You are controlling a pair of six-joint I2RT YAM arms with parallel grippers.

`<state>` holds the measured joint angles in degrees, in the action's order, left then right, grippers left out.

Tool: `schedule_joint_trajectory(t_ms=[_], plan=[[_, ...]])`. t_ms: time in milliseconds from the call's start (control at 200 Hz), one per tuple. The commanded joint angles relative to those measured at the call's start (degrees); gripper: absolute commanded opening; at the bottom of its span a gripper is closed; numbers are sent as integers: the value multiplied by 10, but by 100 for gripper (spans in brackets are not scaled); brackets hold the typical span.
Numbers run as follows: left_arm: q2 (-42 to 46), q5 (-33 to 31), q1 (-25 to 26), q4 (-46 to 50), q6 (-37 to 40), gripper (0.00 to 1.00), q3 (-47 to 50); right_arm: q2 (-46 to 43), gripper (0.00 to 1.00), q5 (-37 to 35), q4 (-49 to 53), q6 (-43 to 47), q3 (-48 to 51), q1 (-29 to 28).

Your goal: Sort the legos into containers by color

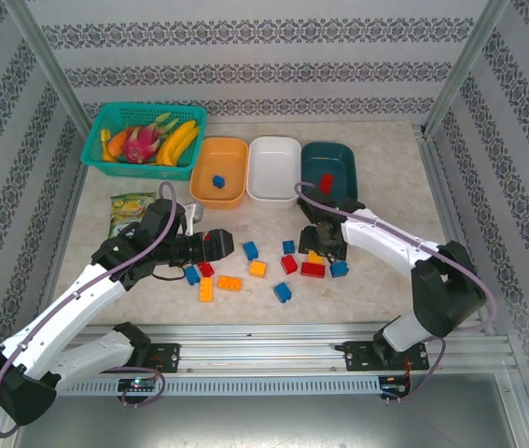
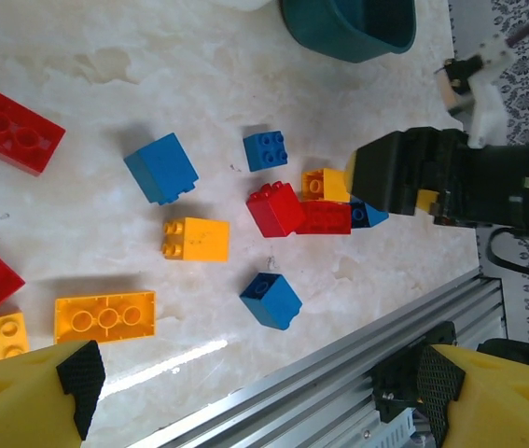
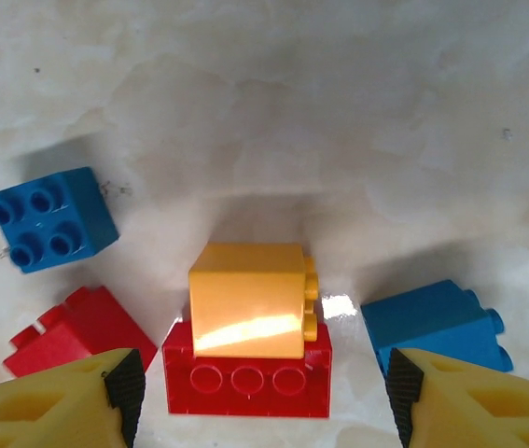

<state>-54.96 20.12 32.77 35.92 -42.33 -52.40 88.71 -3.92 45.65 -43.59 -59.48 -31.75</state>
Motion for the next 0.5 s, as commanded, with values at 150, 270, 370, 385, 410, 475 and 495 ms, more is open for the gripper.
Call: schedule_joint_trajectory(t_ms=[150, 270, 370, 385, 410, 475, 495], plan=[[-1, -6, 17, -46, -10, 90, -13, 45, 66, 24, -42, 4, 19, 18], [0, -10, 21, -47, -11, 90, -11, 67, 64, 30, -45, 12, 16, 23], [0, -14, 26, -48, -14, 90, -12, 79, 62, 30, -50, 14, 16, 25], [0, -16, 27, -49, -14, 90, -11, 81, 62, 31, -52, 14, 16, 26], [0, -17, 27, -50, -14, 90, -11, 84, 61, 34, -55, 14, 17, 26], [-2, -20, 30, -53, -17, 90, -11, 92, 59, 37, -60, 14, 17, 28], [-3, -20, 30, -55, -18, 90, -11, 94, 58, 37, -61, 14, 17, 28]])
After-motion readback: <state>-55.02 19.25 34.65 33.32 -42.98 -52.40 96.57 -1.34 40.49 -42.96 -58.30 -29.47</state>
